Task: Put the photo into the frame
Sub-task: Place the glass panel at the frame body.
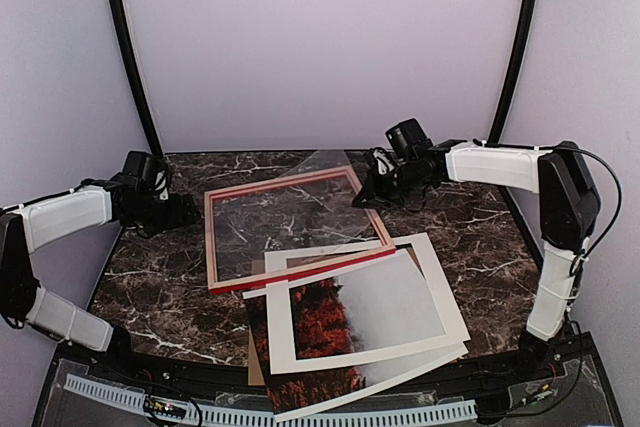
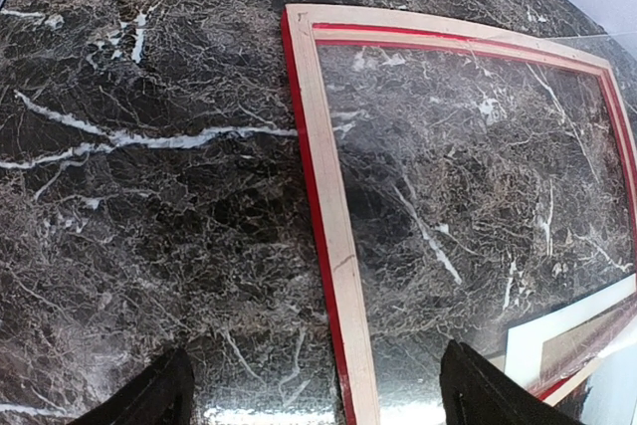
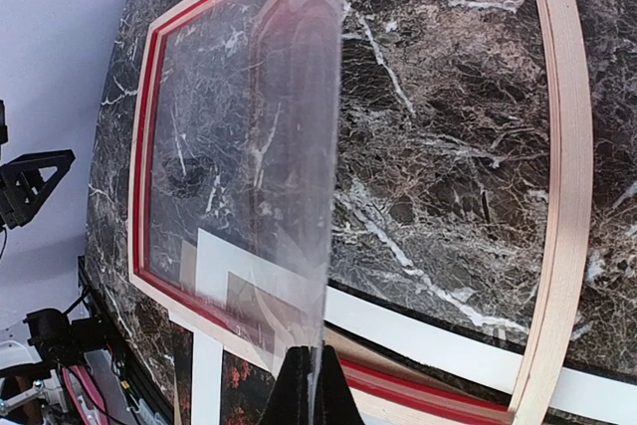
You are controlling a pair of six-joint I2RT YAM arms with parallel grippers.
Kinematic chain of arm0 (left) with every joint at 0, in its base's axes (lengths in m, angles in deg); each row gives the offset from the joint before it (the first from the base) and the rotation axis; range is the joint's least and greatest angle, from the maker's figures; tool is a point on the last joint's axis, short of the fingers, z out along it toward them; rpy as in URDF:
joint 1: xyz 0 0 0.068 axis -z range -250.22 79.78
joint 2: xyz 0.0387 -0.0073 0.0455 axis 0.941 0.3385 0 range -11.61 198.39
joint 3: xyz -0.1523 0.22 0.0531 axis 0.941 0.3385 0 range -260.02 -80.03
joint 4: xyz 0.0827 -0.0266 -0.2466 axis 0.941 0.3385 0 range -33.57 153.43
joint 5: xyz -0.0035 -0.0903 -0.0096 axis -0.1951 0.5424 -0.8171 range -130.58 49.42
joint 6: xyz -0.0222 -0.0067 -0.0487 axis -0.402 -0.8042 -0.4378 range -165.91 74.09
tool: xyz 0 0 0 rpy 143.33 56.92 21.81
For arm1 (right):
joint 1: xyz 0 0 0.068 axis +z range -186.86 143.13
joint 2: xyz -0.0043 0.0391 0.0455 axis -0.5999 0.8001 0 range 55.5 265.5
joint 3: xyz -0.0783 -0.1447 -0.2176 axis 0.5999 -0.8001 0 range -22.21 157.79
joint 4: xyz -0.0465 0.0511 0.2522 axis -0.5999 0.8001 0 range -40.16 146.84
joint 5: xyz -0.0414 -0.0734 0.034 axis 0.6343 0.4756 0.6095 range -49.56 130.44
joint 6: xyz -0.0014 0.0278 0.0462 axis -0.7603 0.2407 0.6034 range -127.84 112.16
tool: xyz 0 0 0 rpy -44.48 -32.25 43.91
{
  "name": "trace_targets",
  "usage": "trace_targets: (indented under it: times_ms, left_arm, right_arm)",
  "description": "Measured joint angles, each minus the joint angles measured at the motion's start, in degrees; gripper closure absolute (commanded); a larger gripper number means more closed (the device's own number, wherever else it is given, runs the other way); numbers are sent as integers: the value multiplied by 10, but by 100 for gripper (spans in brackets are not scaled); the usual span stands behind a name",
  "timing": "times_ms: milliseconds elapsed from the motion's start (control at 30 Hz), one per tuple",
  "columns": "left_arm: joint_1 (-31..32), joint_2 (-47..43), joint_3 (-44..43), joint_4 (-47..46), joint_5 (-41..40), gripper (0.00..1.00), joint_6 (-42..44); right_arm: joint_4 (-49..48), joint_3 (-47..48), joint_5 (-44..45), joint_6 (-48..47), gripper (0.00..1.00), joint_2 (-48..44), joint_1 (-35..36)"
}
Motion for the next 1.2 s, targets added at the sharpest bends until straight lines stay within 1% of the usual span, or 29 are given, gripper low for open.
trace_targets:
  times_ms: [267,567,767,1200]
  left_arm:
    - [0,5,0,0,0,12,0]
    - [5,7,0,-1,1,12,0]
    - [7,10,0,-4,1,12,0]
    - [9,14,0,-9,2,12,0]
  right_arm:
    - [-2,0,-4,-1,100,3,0]
    - [-2,0,-4,-6,84,12,0]
    - [-1,1,-3,-9,78,16,0]
    - [19,14,4,-21,57,38,0]
